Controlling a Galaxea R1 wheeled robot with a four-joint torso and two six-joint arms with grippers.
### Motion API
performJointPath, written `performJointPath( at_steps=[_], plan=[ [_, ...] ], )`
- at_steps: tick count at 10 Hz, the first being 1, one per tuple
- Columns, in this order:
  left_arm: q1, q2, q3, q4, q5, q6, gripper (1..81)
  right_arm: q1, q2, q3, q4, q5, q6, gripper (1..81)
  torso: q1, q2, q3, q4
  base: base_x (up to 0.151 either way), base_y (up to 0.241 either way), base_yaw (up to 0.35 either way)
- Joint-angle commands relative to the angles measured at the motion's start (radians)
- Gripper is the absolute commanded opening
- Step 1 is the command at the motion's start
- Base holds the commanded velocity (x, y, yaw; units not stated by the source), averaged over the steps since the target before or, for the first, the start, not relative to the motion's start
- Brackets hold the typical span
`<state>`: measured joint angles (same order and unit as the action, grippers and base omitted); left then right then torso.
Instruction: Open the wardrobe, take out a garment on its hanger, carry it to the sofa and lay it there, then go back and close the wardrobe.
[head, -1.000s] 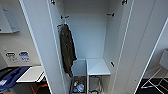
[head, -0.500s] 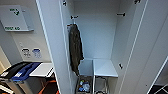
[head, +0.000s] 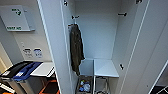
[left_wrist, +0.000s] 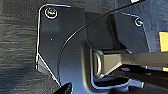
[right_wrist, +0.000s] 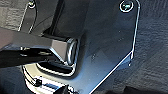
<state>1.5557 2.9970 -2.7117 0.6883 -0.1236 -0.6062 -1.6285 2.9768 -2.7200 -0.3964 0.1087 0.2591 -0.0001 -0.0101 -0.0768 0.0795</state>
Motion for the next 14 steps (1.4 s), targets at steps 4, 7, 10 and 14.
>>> performJointPath(
  at_steps=[4, 7, 10, 14],
  plan=[
    [-0.030, -0.009, -0.002, -0.003, 0.042, -0.007, 81.1, 0.031, 0.001, -0.001, 0.016, -0.058, 0.003, 81.1, 0.000, 0.000, 0.000, 0.000, 0.000, 0.000, 0.000],
    [-0.030, -0.010, -0.002, -0.003, 0.042, -0.007, 81.1, 0.032, 0.026, -0.006, 0.014, -0.057, 0.002, 81.1, 0.000, 0.000, 0.000, 0.000, 0.025, 0.000, 0.000],
    [-0.030, -0.010, -0.002, -0.003, 0.042, -0.007, 81.1, 0.032, 0.026, -0.007, 0.014, -0.055, 0.003, 81.1, 0.000, -0.002, 0.000, 0.000, 0.114, 0.000, 0.000],
    [-0.027, -0.010, -0.002, -0.003, 0.041, -0.007, 81.1, 0.032, 0.026, -0.007, 0.016, -0.055, 0.003, 81.1, 0.001, -0.001, 0.000, 0.000, 0.124, 0.000, 0.000]
  ],
)
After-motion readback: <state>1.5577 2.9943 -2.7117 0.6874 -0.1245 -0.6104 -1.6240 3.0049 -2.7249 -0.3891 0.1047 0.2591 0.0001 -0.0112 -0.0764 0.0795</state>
